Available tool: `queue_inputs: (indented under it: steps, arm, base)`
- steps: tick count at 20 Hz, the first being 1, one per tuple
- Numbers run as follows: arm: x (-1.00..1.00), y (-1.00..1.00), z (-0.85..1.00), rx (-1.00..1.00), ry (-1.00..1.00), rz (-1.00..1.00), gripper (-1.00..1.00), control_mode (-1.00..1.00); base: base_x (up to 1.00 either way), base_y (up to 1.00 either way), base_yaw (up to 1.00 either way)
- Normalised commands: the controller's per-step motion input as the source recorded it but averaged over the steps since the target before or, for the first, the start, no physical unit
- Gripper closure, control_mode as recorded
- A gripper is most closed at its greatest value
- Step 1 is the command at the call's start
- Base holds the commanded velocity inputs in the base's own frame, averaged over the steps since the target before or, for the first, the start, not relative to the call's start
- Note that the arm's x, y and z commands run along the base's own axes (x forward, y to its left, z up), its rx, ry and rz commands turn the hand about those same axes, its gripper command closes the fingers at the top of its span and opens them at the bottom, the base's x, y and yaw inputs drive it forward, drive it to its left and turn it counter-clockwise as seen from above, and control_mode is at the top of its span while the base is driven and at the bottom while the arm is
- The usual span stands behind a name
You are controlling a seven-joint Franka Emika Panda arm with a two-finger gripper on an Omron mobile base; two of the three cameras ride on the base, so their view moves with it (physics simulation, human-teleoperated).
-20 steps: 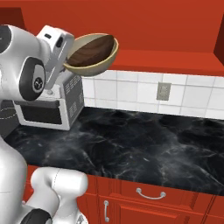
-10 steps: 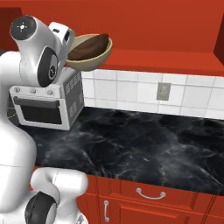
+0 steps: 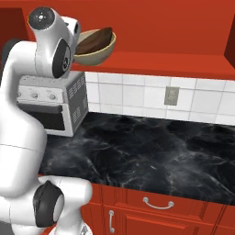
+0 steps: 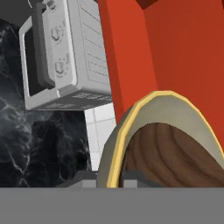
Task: Pick up the bowls on the counter and stack them on top of one another in the open cabinet. Place the smaller bowl on top of the larger bowl.
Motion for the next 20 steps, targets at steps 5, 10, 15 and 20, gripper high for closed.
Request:
queue_inputs:
  steps: [5,10,15,20]
  arm:
    - [0.34,0.11,-0.01,-0.06,0.0,0.06,1.0,-1.0]
    - [0.13,0.0,-0.01,-0.01,0.0,0.0,1.0,-1.0]
    - [0.2,0.0,0.0,0.0,0.0,0.0,1.0,-1.0]
    - [0.2,0.0,-0.01,0.0,0.0,0.0,1.0,-1.0]
  base:
    - [0.0,0.0,0.0]
    - [0.0,0.0,0.0]
    - [0.0,0.0,0.0]
    - [0.0,0.0,0.0]
